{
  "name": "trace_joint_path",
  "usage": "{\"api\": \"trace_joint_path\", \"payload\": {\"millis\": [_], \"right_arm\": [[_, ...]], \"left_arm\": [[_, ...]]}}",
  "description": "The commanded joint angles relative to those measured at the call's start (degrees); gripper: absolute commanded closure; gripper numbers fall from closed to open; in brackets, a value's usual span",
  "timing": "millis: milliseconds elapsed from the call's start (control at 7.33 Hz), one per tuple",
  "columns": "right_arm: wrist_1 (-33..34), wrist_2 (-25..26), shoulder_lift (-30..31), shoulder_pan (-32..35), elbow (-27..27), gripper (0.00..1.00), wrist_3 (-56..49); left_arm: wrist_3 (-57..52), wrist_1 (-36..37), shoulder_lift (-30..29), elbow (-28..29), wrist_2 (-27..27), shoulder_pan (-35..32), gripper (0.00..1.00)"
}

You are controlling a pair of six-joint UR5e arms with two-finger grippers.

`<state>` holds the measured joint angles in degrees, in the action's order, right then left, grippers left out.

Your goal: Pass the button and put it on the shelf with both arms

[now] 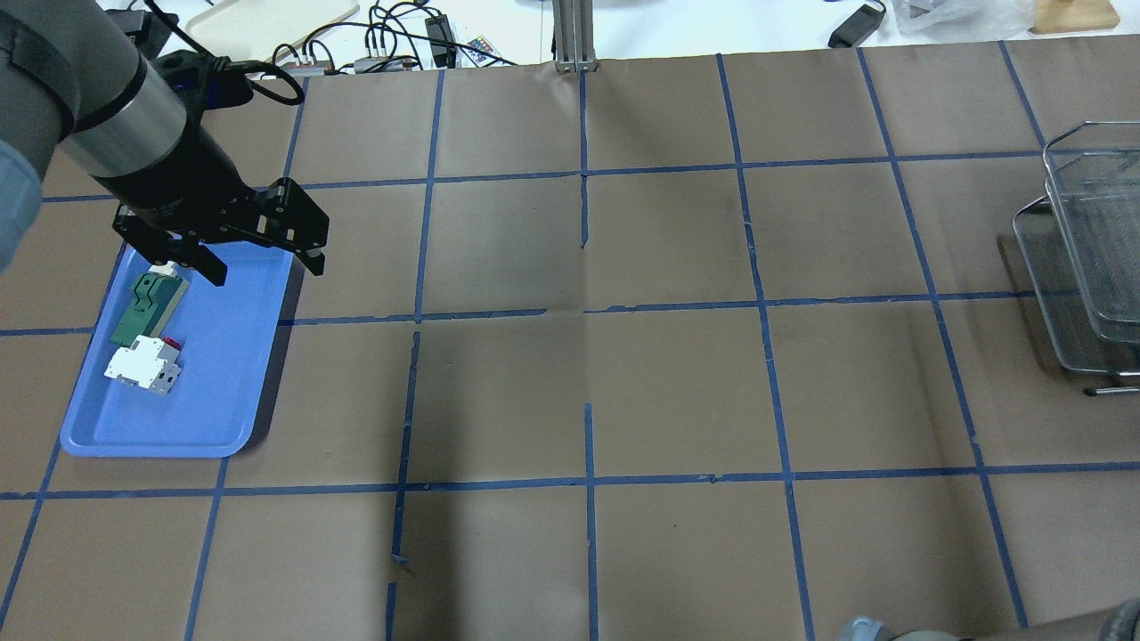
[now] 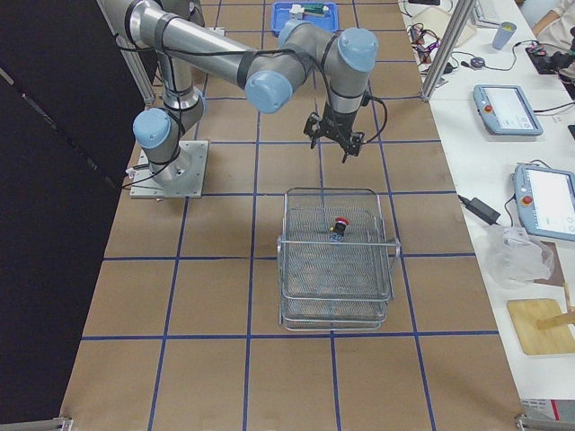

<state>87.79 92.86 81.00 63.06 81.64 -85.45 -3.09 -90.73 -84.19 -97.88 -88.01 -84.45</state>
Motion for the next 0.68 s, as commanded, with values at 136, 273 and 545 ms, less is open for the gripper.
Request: {"api": "trace_joint_path", "payload": {"millis": [136,273,545], "right_arm": [[-1.3,-0.4,3.2,19.2,0.5,0.0,37.4],[-0.5,0.1,3.1,24.8,0.5,0.0,51.0],[-0.4,-0.7,4.5,29.0,0.3,0.0,77.0]], "left_arm": [[0.0,0.4,0.3,0.3,-0.3,0.2,0.0],[0.1,0.0,0.3,0.4,-0.4,0.2,0.0],[0.1,-0.1,0.5,0.3,-0.4,0.2,0.0]]}}
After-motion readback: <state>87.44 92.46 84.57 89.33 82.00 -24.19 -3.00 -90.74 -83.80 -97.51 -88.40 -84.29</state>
